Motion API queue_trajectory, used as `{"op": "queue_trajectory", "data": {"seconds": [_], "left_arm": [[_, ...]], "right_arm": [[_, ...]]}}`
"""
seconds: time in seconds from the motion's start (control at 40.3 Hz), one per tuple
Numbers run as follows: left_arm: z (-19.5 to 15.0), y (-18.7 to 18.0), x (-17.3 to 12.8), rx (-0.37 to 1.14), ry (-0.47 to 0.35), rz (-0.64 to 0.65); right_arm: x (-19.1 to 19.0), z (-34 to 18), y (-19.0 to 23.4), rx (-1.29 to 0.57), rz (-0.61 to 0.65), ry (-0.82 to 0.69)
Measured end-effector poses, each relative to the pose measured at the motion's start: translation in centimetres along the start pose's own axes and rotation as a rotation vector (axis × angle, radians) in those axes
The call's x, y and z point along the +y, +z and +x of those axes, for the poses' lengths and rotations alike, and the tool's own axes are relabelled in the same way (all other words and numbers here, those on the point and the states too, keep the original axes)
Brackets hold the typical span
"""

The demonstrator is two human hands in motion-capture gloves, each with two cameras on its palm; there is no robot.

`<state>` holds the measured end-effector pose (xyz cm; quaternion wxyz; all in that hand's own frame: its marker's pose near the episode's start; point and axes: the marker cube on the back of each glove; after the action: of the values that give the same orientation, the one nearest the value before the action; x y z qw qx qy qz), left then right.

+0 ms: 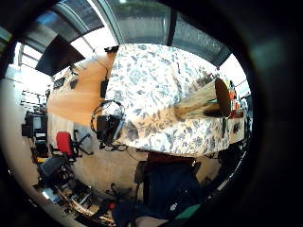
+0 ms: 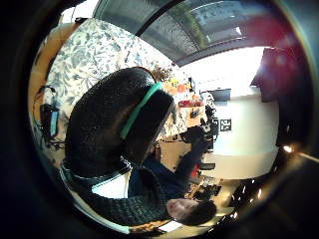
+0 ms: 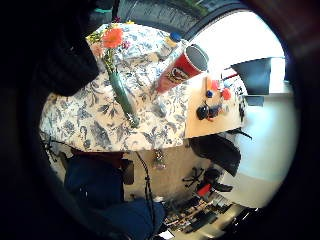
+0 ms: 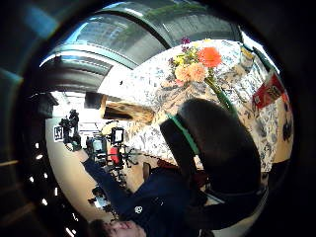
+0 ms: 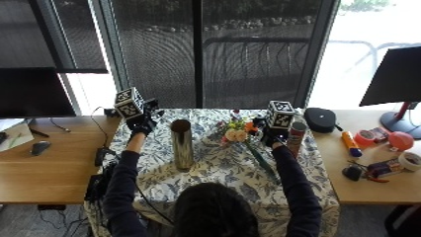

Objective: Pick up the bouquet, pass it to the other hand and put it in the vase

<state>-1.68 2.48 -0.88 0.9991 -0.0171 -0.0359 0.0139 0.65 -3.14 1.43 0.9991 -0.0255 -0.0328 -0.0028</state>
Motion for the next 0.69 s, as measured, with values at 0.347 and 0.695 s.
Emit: {"op": "queue_trajectory", "data": {"seconds": [0.347, 0.695], "left_arm": [[6.9, 1.7, 4.0, -0.093, 0.164, 0.009], [12.8, 4.5, 9.7, -0.29, 0.438, 0.004]], "right_arm": [[4.9, -0.4, -3.5, -0.048, -0.013, 0.028], [5.1, -1.0, -5.4, -0.113, -0.051, 0.075]]}}
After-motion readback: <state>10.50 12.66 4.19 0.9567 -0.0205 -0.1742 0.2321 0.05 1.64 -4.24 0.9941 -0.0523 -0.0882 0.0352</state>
